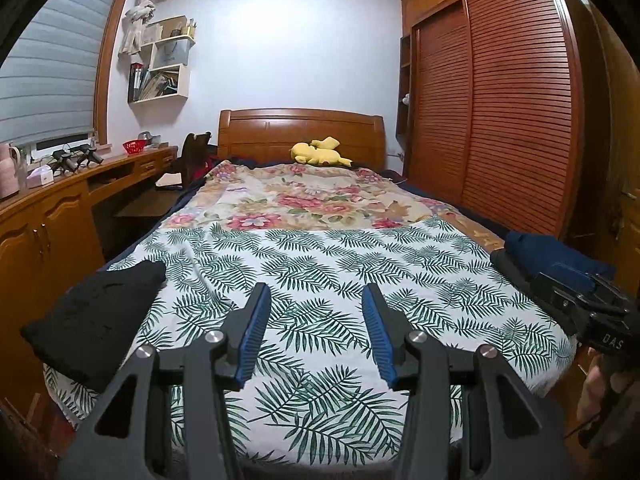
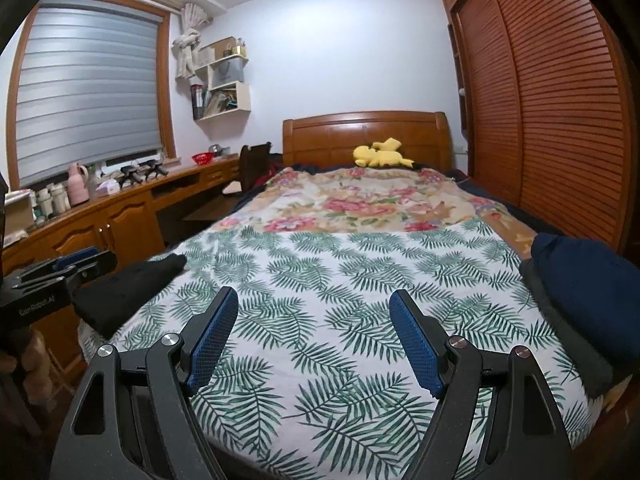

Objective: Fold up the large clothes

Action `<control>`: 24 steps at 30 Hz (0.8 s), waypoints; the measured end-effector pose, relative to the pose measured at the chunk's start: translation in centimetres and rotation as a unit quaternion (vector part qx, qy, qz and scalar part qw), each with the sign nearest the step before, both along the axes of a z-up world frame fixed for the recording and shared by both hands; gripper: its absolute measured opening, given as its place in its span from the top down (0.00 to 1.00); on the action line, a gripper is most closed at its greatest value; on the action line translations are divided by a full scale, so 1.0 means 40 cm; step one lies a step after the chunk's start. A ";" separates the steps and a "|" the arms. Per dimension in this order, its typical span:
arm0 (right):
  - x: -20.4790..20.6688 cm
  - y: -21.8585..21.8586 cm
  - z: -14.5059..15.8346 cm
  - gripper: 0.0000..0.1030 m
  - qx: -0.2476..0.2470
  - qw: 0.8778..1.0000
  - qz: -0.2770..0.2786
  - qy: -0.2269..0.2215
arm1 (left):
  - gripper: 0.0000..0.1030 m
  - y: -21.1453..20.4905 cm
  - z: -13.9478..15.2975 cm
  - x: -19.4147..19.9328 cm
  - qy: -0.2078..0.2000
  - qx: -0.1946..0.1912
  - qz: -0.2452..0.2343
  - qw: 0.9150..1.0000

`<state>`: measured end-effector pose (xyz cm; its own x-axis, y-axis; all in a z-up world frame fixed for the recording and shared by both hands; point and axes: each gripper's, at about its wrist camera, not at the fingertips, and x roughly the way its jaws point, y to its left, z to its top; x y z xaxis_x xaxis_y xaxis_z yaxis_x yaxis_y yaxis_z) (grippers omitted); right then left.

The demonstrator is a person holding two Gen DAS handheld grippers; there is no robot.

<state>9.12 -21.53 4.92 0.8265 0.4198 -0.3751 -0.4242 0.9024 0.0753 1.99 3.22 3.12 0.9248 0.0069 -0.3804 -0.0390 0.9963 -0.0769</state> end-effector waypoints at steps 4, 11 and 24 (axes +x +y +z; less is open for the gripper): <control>-0.001 0.000 -0.001 0.22 0.000 1.000 -0.001 -0.002 | 0.55 -0.004 -0.001 -0.002 0.000 0.005 0.001 1.000; -0.002 -0.002 -0.002 0.22 0.000 1.000 -0.001 -0.002 | 0.55 0.001 -0.003 -0.002 0.001 0.003 0.006 1.000; 0.000 -0.004 -0.002 0.22 0.001 1.000 -0.005 -0.005 | 0.55 -0.007 -0.008 -0.006 0.003 0.008 0.005 1.000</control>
<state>9.11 -21.69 4.82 0.8342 0.4126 -0.3659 -0.4164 0.9063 0.0726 1.74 2.94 2.80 0.9222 0.0215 -0.3861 -0.0489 0.9969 -0.0611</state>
